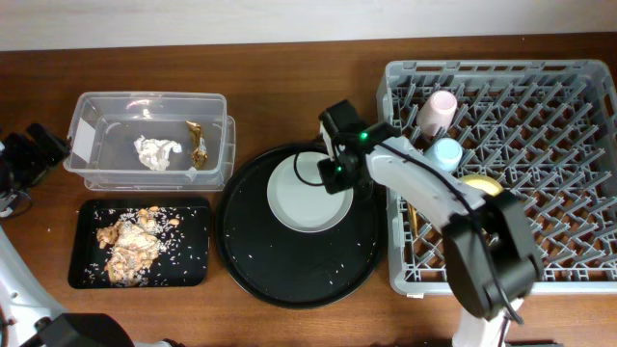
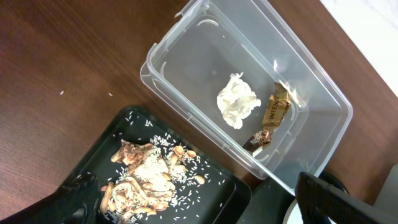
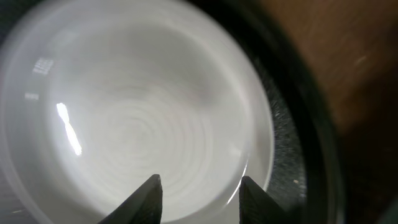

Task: Sort waste into correct bins and load items into the dishwasher rack
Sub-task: 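Move the right gripper back to the white plate on the black tray, then grasp the white plate edge with the right gripper and lift it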

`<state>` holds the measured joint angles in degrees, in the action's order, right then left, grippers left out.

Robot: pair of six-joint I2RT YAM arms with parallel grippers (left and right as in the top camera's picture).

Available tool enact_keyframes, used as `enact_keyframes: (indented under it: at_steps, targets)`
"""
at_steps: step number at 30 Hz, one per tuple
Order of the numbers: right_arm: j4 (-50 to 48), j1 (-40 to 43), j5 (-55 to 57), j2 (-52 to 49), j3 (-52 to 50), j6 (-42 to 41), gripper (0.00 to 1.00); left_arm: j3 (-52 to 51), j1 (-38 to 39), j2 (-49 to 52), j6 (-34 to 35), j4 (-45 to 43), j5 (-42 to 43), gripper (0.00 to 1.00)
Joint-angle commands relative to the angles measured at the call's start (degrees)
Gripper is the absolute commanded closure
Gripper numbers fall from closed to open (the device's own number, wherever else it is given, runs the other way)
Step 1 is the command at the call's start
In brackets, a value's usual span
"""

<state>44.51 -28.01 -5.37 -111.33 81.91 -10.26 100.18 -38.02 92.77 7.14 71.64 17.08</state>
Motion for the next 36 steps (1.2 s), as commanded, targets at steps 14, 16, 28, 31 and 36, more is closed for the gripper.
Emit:
enact_keyframes:
  at_steps: [14,16,28,31,36]
  targets:
    - [-3.1,0.3,8.5,-7.1,-1.5,0.0,0.82,0.3,-0.1,-1.1,0.1,0.0,0.0,0.00]
    - [-2.7,0.3,8.0,-7.1,-1.5,0.1,0.89,0.3,-0.1,-1.1,0.1,0.0,0.0,0.00]
    - [17.4,5.2,27.3,23.5,10.7,1.0,0.96,0.3,-0.1,-1.1,0.1,0.0,0.0,0.00]
    - [18.4,16.9,44.3,31.9,10.7,1.0,0.96,0.3,-0.1,-1.1,0.1,0.0,0.0,0.00]
    - [11.5,39.1,46.2,25.1,10.7,4.3,0.96,0.3,-0.1,-1.1,0.1,0.0,0.0,0.00]
